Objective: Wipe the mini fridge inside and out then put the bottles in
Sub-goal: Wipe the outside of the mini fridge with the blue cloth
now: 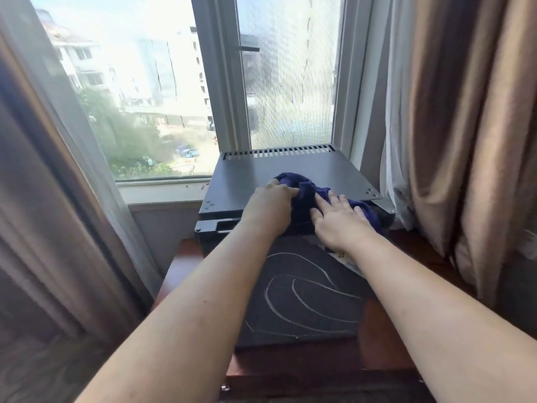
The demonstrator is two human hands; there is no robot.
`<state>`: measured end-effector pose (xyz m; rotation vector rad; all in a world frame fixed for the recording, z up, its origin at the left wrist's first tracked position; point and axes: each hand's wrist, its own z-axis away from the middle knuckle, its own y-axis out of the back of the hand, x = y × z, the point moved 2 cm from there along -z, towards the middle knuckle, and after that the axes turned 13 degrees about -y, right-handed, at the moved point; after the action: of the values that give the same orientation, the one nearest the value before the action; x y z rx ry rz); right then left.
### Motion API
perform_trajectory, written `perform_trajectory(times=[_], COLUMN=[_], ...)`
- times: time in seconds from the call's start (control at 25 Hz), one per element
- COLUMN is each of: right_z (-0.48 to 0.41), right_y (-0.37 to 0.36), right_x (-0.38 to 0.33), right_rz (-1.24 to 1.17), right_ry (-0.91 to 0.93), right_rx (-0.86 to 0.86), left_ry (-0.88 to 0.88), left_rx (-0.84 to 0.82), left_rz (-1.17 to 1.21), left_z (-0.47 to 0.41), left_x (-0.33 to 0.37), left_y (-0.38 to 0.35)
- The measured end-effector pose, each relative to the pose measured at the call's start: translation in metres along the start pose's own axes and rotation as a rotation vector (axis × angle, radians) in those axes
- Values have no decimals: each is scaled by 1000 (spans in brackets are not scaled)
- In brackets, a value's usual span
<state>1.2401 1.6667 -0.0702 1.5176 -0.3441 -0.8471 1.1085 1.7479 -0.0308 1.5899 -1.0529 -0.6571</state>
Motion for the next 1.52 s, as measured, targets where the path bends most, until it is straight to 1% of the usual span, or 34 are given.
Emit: perform_trajectory(times=[0.24, 0.56, 0.68, 0.76, 0.88, 1.04, 1.24, 1.36, 1.52], right_z=[-31, -160, -218, -258, -309, -347, -344, -314, -247], right_y=[10, 23, 33, 34, 37, 39, 37, 34, 29], right_x=[14, 22, 19, 12, -8, -25, -20, -9, 13], right_rz=[60, 85, 9, -47, -36, -28, -34, -23, 19], right_ry=[-96, -186, -222, -229, -217, -197, -143, -101, -48], right_rx=[24, 19, -47, -91, -84, -95, -87, -89, -84], left_ry=[-25, -65, -88, -73, -69, -101, -131, -197, -268], left_rx=[-48, -266, -246, -242, -225, -228, -182, -143, -132], left_rz=[48, 62, 93, 71, 30, 51, 42, 29, 36], left_z=[-50, -191, -243, -269, -308, -338, -338, -309, -246], left_x=[2, -27, -44, -58, -90, -123, -131, -123, -94], left_y=[-11, -34, -49, -62, -70, -75, -77, -66, -50])
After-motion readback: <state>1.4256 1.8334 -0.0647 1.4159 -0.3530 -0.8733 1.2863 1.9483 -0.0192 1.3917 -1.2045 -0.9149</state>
